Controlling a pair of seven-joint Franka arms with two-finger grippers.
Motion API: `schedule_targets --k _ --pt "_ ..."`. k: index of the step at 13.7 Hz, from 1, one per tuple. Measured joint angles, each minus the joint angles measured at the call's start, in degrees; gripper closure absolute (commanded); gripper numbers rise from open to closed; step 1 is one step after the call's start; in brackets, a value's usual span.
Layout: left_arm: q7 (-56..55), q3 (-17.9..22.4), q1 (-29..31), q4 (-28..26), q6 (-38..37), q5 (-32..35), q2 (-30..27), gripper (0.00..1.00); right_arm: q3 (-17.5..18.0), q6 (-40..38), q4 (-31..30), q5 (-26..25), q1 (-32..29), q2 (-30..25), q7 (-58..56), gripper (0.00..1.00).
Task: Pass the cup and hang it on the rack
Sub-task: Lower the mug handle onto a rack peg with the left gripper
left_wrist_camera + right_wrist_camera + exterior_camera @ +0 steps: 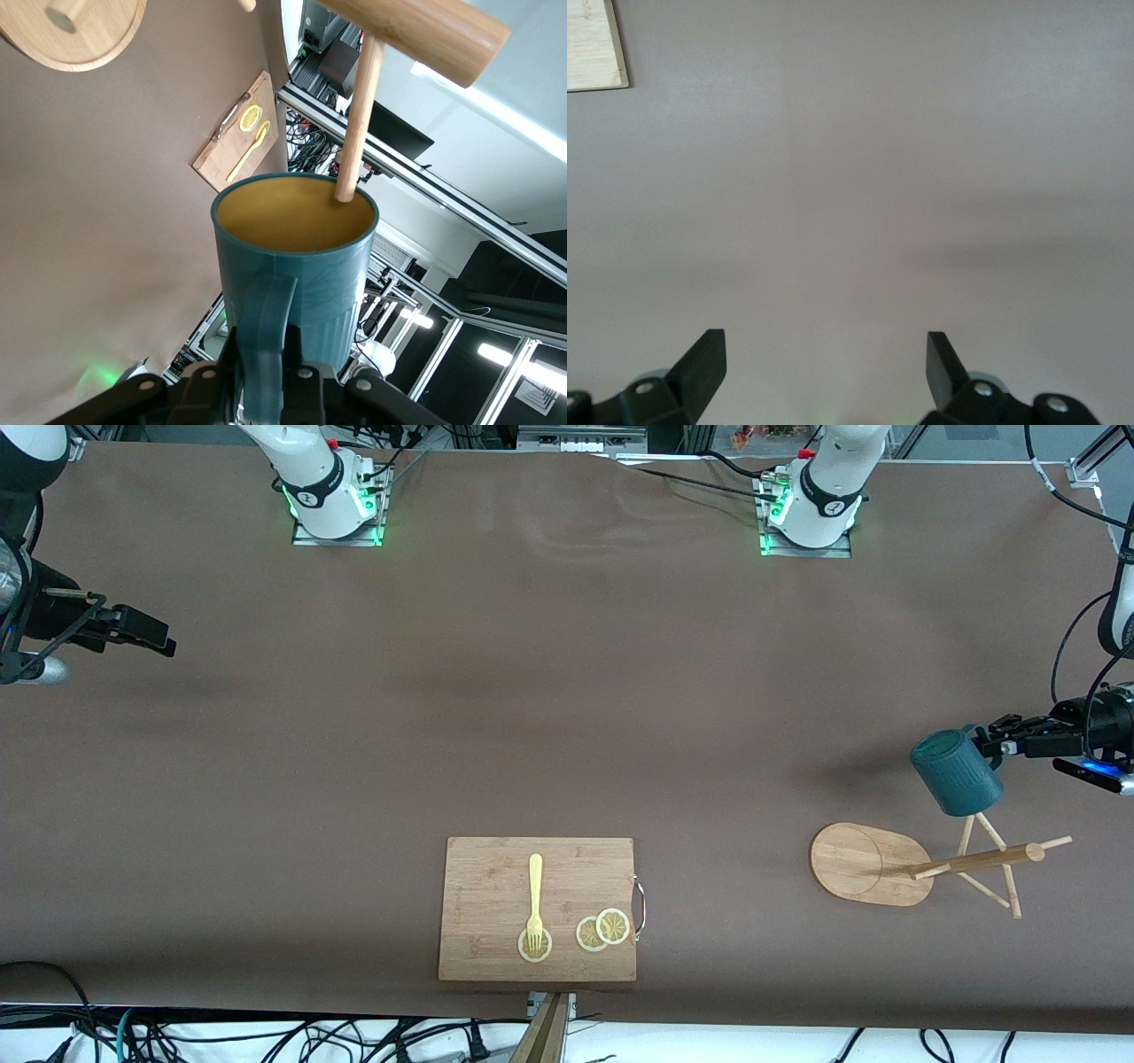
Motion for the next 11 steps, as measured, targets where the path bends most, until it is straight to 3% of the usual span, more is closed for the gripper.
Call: schedule_targets --k 5,11 --pt "-0.39 -0.19 0.0 0.31 0.13 -0.84 0.48 1.0 -0.04 -1.05 0.01 0.53 0.0 0.0 0.0 0.0" --pt "-0.41 -0.17 0.14 5.01 0.13 -0.84 4.88 1.0 -0.29 -1.37 0.01 1.04 -0.01 0.0 0.02 0.0"
